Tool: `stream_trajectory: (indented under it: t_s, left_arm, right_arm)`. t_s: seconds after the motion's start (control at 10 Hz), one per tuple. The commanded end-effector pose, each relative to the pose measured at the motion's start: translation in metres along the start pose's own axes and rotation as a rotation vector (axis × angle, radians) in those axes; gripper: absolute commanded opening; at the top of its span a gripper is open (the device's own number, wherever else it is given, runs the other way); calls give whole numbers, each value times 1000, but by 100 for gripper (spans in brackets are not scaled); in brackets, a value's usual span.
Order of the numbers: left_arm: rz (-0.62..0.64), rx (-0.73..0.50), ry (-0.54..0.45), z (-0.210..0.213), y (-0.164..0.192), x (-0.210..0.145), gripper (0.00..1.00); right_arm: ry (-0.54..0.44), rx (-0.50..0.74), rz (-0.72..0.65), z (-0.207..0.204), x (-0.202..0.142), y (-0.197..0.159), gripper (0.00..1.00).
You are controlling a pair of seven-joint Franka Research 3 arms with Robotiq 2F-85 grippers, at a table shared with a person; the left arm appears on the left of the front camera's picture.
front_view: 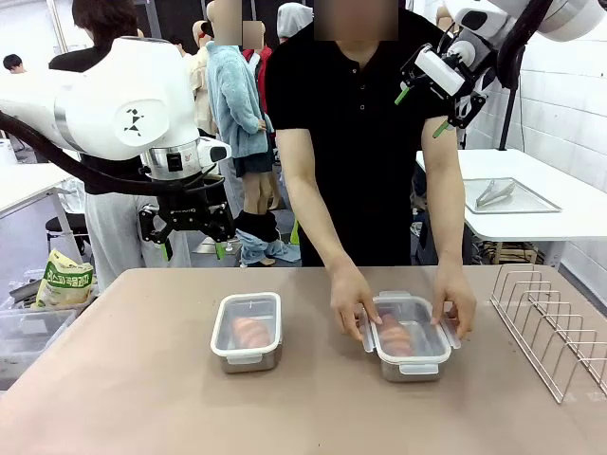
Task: Place the bread in airtight containers.
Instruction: Release when the human grabs the Airtight Container lid.
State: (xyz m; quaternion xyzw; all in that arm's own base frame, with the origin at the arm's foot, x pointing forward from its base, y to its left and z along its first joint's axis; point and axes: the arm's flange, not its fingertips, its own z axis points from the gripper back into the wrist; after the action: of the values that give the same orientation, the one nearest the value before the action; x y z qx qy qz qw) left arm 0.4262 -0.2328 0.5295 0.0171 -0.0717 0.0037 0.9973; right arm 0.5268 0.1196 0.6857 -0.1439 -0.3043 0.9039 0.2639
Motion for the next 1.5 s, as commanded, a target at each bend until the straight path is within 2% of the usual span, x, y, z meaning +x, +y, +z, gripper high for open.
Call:
stream_trajectory:
  t_s: [0.0, 1.4]
  left_arm:
    - [3, -4, 0, 1, 2, 0, 100]
    - [3, -4, 0, 1, 2, 0, 100]
  right_arm:
    - [3, -3, 1, 0, 0, 0, 100]
    - [3, -3, 1, 0, 0, 0, 100]
